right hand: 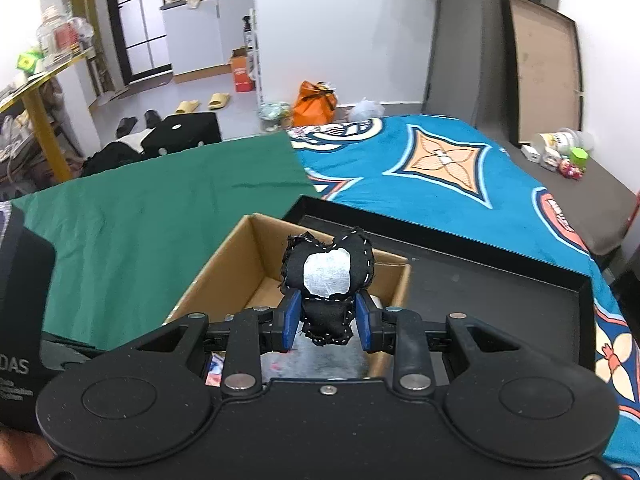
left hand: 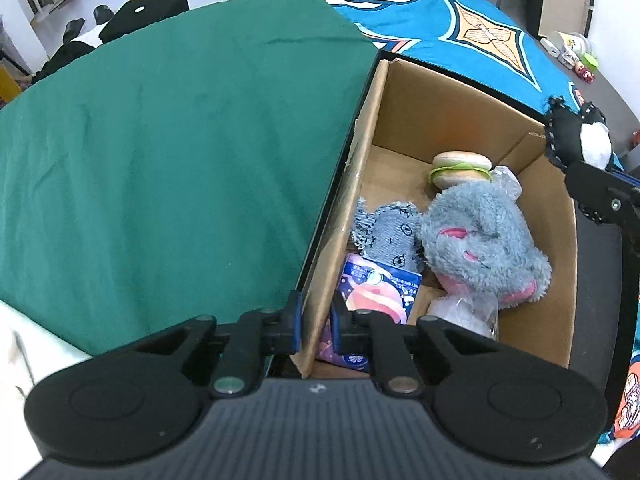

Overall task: Organize soft objects
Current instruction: 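Carry the black-and-white plush with the right gripper over the box, then open the right gripper to drop the plush into the box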

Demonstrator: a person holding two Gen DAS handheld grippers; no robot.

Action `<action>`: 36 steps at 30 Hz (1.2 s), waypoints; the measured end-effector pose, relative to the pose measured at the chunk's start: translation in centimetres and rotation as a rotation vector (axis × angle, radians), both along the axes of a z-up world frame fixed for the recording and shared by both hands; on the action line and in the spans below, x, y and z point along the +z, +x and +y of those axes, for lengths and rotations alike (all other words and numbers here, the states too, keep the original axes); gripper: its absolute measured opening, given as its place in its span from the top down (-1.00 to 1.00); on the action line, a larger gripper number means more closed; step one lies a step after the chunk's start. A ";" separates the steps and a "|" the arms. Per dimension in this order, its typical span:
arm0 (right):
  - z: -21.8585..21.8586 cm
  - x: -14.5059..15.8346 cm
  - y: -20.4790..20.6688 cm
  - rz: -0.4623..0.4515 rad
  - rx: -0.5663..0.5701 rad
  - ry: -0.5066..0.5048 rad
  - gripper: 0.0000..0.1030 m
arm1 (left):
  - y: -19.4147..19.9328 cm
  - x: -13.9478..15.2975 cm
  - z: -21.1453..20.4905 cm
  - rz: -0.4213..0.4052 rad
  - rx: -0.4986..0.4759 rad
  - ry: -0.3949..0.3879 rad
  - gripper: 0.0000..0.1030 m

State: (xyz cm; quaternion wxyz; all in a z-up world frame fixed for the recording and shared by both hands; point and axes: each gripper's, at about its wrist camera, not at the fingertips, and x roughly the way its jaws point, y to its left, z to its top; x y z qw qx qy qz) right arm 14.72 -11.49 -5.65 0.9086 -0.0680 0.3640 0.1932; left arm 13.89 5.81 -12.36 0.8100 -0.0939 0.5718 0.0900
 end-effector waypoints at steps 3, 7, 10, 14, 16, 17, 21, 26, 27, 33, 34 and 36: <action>0.6 0.1 0.1 0.005 0.026 0.007 0.34 | -0.1 0.0 0.1 -0.004 0.001 -0.004 0.75; 1.0 0.1 0.0 0.004 0.043 0.003 0.15 | -0.2 0.1 0.4 -0.010 0.012 -0.026 0.74; 0.6 -0.1 -0.1 0.017 0.032 0.007 0.12 | -0.2 0.0 0.4 -0.011 0.012 -0.026 0.74; -0.5 -0.2 -0.6 0.026 0.019 0.007 0.08 | -0.5 0.4 0.5 -0.037 0.010 -0.032 0.73; -1.1 -0.4 -0.7 0.036 0.011 0.011 0.07 | -0.6 0.6 0.5 -0.044 0.013 -0.034 0.73; -1.3 -0.4 -0.8 0.037 0.007 0.012 0.07 | -0.6 0.6 0.5 -0.043 0.013 -0.036 0.73; -2.3 -0.2 -1.3 0.034 -0.005 0.027 0.07 | -0.8 0.9 0.2 -0.054 0.003 -0.027 0.67; -3.7 0.2 -2.2 0.034 -0.031 0.048 -0.22 | -0.9 1.4 0.0 -0.062 -0.005 -0.029 0.40; -4.1 0.3 -2.5 0.036 -0.035 0.056 -0.22 | -1.0 1.6 0.0 -0.066 -0.003 -0.029 0.32; -6.9 0.9 -3.4 0.049 -0.080 0.088 -0.35 | -1.3 2.9 -1.1 -0.096 -0.052 0.004 0.04; -7.3 0.9 -3.6 0.050 -0.088 0.092 -0.37 | -1.4 3.3 -1.5 -0.105 -0.068 0.020 0.01; -8.1 1.1 -4.0 0.053 -0.102 0.104 -0.42 | -1.7 3.9 -2.0 -0.121 -0.088 0.040 -0.04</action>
